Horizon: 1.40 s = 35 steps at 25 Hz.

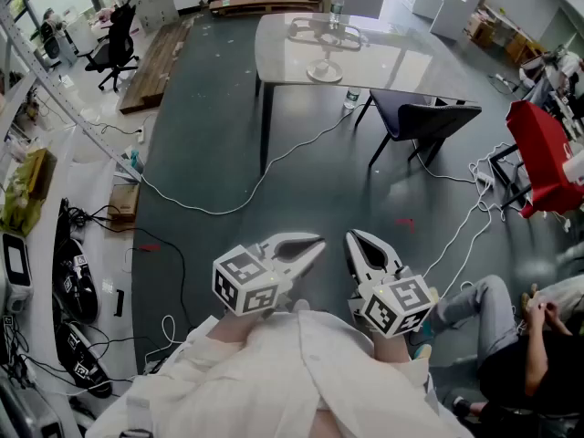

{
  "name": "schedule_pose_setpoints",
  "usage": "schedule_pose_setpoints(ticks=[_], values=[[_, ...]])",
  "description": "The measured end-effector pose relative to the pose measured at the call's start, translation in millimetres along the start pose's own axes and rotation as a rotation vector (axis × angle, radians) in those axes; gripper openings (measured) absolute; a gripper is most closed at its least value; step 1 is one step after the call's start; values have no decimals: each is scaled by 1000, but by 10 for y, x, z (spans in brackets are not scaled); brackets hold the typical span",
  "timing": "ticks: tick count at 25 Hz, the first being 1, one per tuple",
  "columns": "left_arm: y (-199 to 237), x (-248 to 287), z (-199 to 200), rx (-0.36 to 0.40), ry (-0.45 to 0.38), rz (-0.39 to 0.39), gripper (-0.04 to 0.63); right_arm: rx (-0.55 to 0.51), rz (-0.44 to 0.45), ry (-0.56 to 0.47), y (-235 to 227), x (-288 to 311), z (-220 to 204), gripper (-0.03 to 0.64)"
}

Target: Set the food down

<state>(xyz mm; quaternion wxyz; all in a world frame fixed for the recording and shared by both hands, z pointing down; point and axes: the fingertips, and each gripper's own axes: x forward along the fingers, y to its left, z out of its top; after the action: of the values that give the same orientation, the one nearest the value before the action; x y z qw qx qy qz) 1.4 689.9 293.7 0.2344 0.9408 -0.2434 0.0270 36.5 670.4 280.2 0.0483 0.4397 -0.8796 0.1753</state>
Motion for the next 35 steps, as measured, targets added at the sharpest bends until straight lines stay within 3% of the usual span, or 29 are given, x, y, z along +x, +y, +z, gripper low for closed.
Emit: schedule_pose_setpoints(ticks=[14,21,30,35], values=[[30,70,-85,2,48,0,21,-1,8,9,-47,63,-47,2],[-64,194,-29,-24,1,-13,21,-3,27,-26,-84,17,-8,3],[-158,451,-384,-124,27,-1,21,39,44,45,-372,-197,-314,3],[-56,492,-467,-135,55,22,21,40,59,62,-478,-122,-334,3]])
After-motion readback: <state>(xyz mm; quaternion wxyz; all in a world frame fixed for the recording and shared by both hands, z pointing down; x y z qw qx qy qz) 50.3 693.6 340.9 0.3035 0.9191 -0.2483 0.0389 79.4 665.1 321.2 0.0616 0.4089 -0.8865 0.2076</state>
